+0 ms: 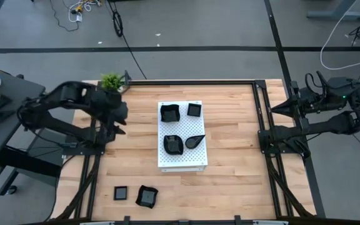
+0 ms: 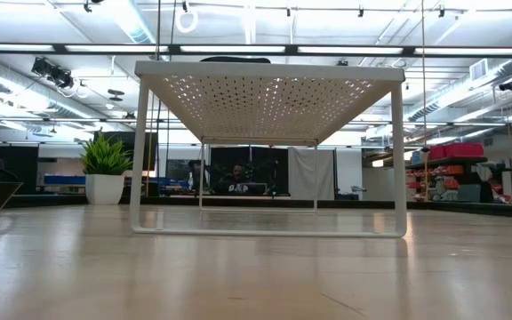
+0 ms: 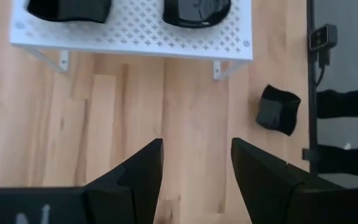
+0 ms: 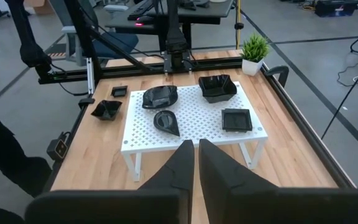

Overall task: Pick & Place Mini shaped plates
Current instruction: Stack the black distorted square plate on top of the other black distorted square plate on the shelf

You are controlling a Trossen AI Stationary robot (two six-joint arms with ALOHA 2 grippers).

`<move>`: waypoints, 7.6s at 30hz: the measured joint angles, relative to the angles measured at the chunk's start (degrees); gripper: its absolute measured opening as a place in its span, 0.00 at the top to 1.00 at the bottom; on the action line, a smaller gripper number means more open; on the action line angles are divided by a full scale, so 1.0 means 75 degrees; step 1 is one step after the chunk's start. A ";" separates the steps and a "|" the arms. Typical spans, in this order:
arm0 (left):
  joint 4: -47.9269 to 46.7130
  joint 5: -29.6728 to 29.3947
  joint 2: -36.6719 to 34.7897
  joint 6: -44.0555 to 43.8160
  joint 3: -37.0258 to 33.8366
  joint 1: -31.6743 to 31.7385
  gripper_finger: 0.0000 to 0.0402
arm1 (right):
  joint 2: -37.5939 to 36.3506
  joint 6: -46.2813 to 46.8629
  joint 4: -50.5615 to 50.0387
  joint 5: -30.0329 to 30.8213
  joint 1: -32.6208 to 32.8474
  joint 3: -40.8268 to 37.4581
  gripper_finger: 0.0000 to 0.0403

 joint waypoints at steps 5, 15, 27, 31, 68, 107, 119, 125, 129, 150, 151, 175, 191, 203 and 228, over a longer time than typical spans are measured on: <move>0.0000 -0.0235 0.0367 -0.0722 0.0000 -0.0632 0.51 | 0.0000 0.0001 -0.0002 -0.0002 0.0001 0.0000 0.93; 0.0000 -0.0403 0.1027 -0.2322 0.0000 -0.1900 0.51 | 0.0003 0.0003 0.0000 0.0000 0.0002 0.0000 0.93; 0.0003 -0.0696 0.1938 -0.5282 0.0000 -0.3084 0.51 | 0.0003 0.0003 0.0000 0.0000 -0.0001 0.0000 0.93; 0.0006 -0.0858 0.2210 -0.6215 0.0000 -0.3431 0.51 | 0.0003 0.0000 -0.0003 0.0000 0.0001 0.0000 0.93; 0.1487 -0.1884 0.4652 -1.2216 -0.0003 -0.6316 0.51 | 0.0003 0.0003 0.0000 0.0000 -0.0001 0.0000 0.93; 0.4187 -0.1574 0.5164 -1.2350 -0.1849 -0.6341 0.51 | 0.0000 0.0000 -0.0003 0.0000 0.0002 0.0000 0.93; 0.5618 -0.1373 0.5025 -1.2345 -0.2815 -0.6076 0.51 | 0.0000 0.0000 -0.0002 0.0000 -0.0001 0.0000 0.93; 0.5776 -0.1460 0.5016 -1.2348 -0.2912 -0.5992 0.51 | 0.0000 0.0002 -0.0003 -0.0001 -0.0001 0.0000 0.93; 0.6076 -0.1359 0.5016 -1.2350 -0.3106 -0.5904 0.51 | 0.0000 0.0000 0.0000 -0.0003 -0.0001 0.0000 0.93; 0.6088 -0.1308 0.5016 -1.2379 -0.3130 -0.5865 0.72 | 0.0000 0.0001 -0.0002 0.0000 0.0000 0.0000 0.93; 0.6070 -0.1306 0.5016 -1.2372 -0.3130 -0.5865 0.74 | 0.0000 0.0001 -0.0002 0.0000 -0.0001 0.0000 0.93; 0.5810 -0.1343 0.4825 -1.2325 -0.3127 -0.5863 0.94 | 0.0000 0.0003 -0.0003 0.0000 0.0002 0.0000 0.93; 0.5577 -0.1074 0.4740 -1.2132 -0.3124 -0.5860 0.98 | 0.0003 0.0000 -0.0003 0.0000 0.0002 0.0000 0.93; 0.5053 -0.1587 0.3774 -1.2060 -0.3124 -0.5833 0.98 | 0.0003 0.0001 -0.0002 0.0000 -0.0001 0.0000 0.93; 0.4032 -0.3261 0.1246 -1.1902 -0.3124 -0.4872 0.96 | 0.0003 0.0000 0.0000 0.0000 0.0000 0.0000 0.93</move>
